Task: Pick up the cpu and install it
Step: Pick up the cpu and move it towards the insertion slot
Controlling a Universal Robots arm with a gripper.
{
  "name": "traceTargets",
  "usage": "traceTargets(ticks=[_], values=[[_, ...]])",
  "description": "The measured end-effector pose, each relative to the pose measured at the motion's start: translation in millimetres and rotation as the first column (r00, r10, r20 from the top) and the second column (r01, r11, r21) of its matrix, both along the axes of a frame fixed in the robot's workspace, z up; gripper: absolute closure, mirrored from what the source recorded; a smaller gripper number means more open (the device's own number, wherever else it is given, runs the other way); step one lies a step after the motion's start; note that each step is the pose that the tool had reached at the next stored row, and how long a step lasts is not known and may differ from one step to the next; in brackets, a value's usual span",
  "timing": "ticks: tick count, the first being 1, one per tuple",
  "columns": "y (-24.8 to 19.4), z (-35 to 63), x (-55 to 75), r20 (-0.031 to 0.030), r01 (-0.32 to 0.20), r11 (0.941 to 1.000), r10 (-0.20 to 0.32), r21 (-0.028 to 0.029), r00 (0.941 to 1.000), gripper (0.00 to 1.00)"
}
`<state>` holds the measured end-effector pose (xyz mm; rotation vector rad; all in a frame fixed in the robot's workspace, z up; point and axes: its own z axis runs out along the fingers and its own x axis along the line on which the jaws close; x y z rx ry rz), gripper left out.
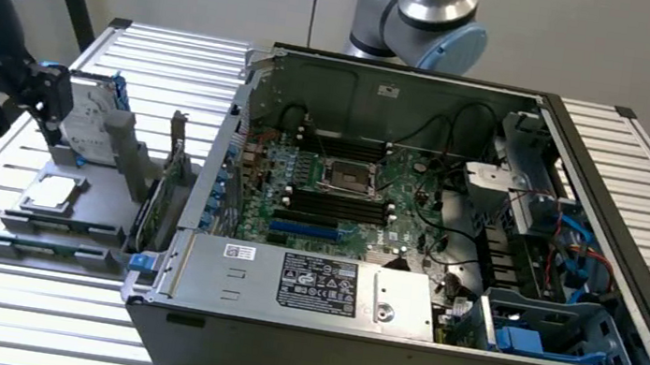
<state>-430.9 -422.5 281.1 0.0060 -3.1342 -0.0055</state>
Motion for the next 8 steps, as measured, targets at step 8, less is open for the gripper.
traceTargets(ticks=[8], values=[[-1.1,-14.6,0.5,-0.0001,-0.002,1.0000,0.002,-0.0001,1.0000,0.35]])
